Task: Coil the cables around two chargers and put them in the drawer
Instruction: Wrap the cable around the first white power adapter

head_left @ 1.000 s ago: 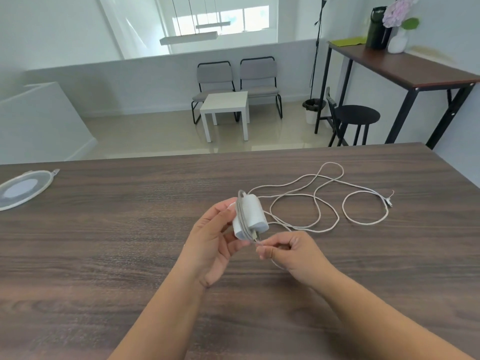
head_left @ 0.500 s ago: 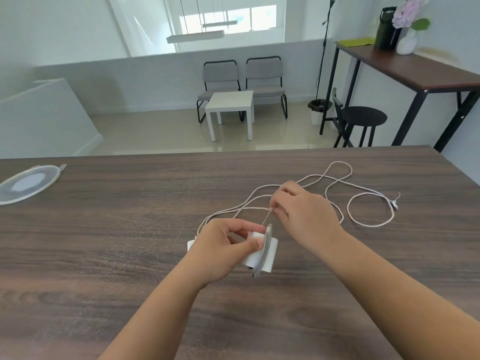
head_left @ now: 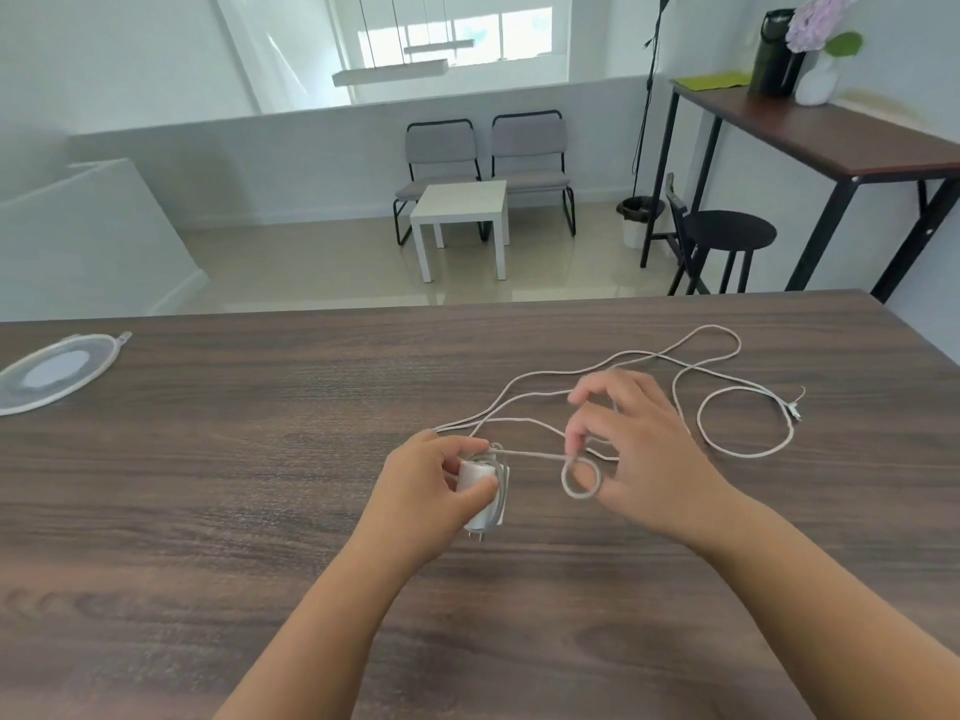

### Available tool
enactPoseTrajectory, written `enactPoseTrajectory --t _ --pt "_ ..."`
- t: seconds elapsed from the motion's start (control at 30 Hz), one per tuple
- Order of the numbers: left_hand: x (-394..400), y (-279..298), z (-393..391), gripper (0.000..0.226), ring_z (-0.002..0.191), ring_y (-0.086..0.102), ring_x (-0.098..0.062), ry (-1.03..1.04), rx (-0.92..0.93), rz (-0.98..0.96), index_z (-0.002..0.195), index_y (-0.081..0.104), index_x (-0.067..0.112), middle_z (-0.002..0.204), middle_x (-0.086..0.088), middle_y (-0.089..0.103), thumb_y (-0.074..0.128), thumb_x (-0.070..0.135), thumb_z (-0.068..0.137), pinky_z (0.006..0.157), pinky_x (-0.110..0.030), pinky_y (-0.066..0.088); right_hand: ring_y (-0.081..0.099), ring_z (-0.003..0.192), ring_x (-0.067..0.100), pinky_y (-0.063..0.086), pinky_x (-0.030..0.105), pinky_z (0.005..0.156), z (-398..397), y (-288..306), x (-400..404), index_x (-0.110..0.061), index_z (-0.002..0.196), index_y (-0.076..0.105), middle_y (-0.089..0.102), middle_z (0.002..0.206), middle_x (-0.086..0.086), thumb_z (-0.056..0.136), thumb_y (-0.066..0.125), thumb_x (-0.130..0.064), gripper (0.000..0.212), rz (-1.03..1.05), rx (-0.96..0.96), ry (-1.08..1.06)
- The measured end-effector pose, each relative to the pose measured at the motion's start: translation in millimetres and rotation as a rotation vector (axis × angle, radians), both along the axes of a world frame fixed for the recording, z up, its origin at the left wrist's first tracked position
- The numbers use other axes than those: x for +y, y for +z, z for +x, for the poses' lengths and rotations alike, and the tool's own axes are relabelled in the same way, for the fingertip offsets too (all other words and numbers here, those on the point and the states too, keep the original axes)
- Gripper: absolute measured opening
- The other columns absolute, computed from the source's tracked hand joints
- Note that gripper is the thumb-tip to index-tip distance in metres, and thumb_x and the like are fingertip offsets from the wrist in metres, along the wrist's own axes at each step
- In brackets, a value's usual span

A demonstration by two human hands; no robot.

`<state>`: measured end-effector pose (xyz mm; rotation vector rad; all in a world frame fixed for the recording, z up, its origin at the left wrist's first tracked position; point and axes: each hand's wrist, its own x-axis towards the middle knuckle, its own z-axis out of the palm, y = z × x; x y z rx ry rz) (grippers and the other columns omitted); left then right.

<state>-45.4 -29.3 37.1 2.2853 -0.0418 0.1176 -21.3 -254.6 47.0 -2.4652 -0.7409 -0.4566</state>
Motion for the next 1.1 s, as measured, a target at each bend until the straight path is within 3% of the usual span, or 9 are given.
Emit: enactPoseTrajectory --t 0.1,0.2,0.3,0.4,0.53,0.63,0.77,0.9,1.1 --pt "-2 2 1 0.029 0.069 0.062 -0.002 0.019 -0.096 0.007 0.106 0.073 0.03 0.088 0.007 0.057 0.074 0.026 0.078 0.07 -0.016 0.053 0.04 0.061 0.004 0.031 0.019 0.06 -6 7 -6 -0.027 0.065 0.04 0.045 0.061 -0.015 0.07 0.066 -0.019 0.028 0.029 0.209 0.132" --pt "0 7 5 0.031 0.075 0.062 -0.005 0.07 -0.197 0.01 0.109 0.073 0.029 0.086 0.009 0.056 0.075 0.027 0.078 0.076 -0.029 0.055 0.034 0.05 0.009 0.03 0.02 0.052 -17 14 -10 -0.025 0.07 0.052 0.038 0.052 -0.006 0.071 0.067 -0.054 0.033 0.027 0.381 0.17" --pt "3 10 9 0.032 0.076 0.063 -0.007 0.111 -0.288 -0.007 0.109 0.073 0.031 0.084 0.007 0.055 0.076 0.027 0.077 0.075 -0.032 0.055 0.047 0.053 0.011 0.038 0.027 0.053 -23 20 -9 -0.026 0.078 0.066 0.051 0.053 -0.004 0.079 0.039 -0.073 0.054 0.001 0.314 0.061" --pt "3 13 11 0.033 0.077 0.063 -0.004 0.157 -0.336 -0.072 0.111 0.072 0.03 0.085 0.006 0.054 0.077 0.025 0.078 0.074 -0.026 0.057 0.054 0.062 0.014 0.046 0.034 0.061 -28 20 -5 -0.017 0.077 0.067 0.059 0.061 0.0 0.087 0.03 -0.06 0.057 -0.043 0.201 -0.016" --pt "-2 19 11 0.032 0.079 0.063 -0.004 0.214 -0.397 -0.186 0.11 0.072 0.026 0.087 0.004 0.055 0.077 0.018 0.08 0.065 -0.007 0.049 0.055 0.062 0.016 0.046 0.033 0.065 -38 12 5 -0.006 0.08 0.067 0.064 0.069 0.01 0.09 0.055 -0.043 0.041 0.113 0.357 -0.138" --pt "-6 25 10 0.031 0.08 0.063 -0.008 0.285 -0.422 -0.348 0.106 0.072 0.032 0.089 0.003 0.058 0.077 0.015 0.08 0.065 -0.008 0.049 0.044 0.047 0.002 0.04 0.023 0.058 -44 6 12 -0.018 0.076 0.077 0.06 0.053 -0.001 0.084 0.071 -0.03 0.015 0.486 0.658 -0.18" --pt "-13 27 10 0.028 0.079 0.063 -0.009 0.32 -0.367 -0.569 0.106 0.074 0.032 0.09 0.003 0.062 0.076 0.02 0.081 0.067 -0.023 0.055 0.033 0.044 0.009 0.041 0.032 0.063 -41 -6 21 -0.011 0.072 0.077 0.036 0.042 -0.009 0.077 0.076 -0.012 0.006 0.893 0.903 -0.243" --pt "-19 30 9 0.023 0.076 0.068 -0.017 0.298 -0.232 -0.867 0.105 0.074 0.023 0.08 0.002 0.065 0.072 0.011 0.085 0.063 -0.026 0.057 0.027 0.041 0.008 0.03 0.015 0.045 -37 -4 23 -0.004 0.064 0.073 0.04 0.041 -0.004 0.071 0.078 -0.003 0.009 1.103 0.793 -0.228" --pt "-13 30 10 0.022 0.071 0.07 -0.013 0.32 -0.221 -0.915 0.105 0.074 0.02 0.073 0.007 0.066 0.071 0.009 0.086 0.062 -0.027 0.058 0.052 0.058 0.011 0.043 0.024 0.063 -40 8 20 -0.012 0.056 0.066 0.061 0.057 -0.006 0.063 0.083 0.001 0.023 1.06 0.508 -0.218"
